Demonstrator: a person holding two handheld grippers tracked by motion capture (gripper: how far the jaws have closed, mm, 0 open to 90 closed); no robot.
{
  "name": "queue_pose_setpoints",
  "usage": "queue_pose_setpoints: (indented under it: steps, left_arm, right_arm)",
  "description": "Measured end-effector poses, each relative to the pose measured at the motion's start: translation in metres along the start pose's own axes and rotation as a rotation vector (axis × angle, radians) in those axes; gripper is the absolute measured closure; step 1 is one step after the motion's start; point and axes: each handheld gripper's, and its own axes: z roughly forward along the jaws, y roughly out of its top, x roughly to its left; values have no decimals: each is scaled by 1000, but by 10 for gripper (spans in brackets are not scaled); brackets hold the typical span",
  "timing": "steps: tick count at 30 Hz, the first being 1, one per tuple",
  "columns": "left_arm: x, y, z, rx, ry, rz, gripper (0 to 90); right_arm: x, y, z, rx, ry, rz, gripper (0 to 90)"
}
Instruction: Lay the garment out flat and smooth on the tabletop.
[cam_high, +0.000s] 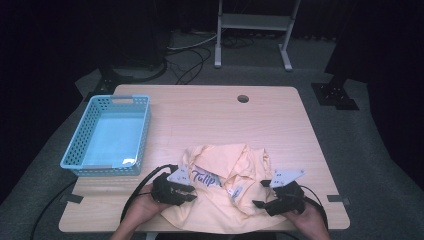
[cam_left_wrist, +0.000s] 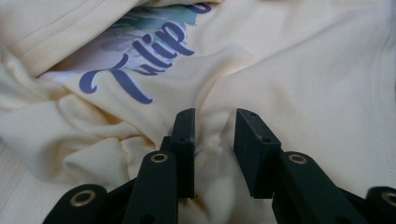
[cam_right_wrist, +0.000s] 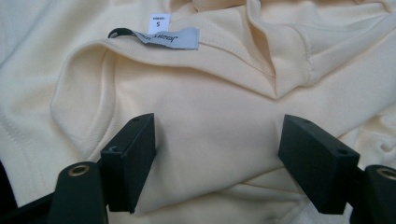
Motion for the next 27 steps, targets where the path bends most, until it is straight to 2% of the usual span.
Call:
queue_pose_setpoints:
  steps: [8,13,17,21,27]
  left_arm:
    - [-1,-11,-11,-19,24,-30,645]
    - [-1,-9,-17,-63,38,-25,585]
    - [1,1,-18,-122,34,-13,548]
    - [5,17,-15,-161,33,9,519]
    - [16,47,1,-172,39,43,504]
  right_arm:
    - [0,-2,-1,-1,-2,-9,266]
    - [1,-3,-2,-4,-3,-12,265]
    - [1,-3,-1,-7,-5,-12,264]
    - [1,-3,-1,-8,-5,-11,264]
    - [1,-3,0,-11,-4,-12,263]
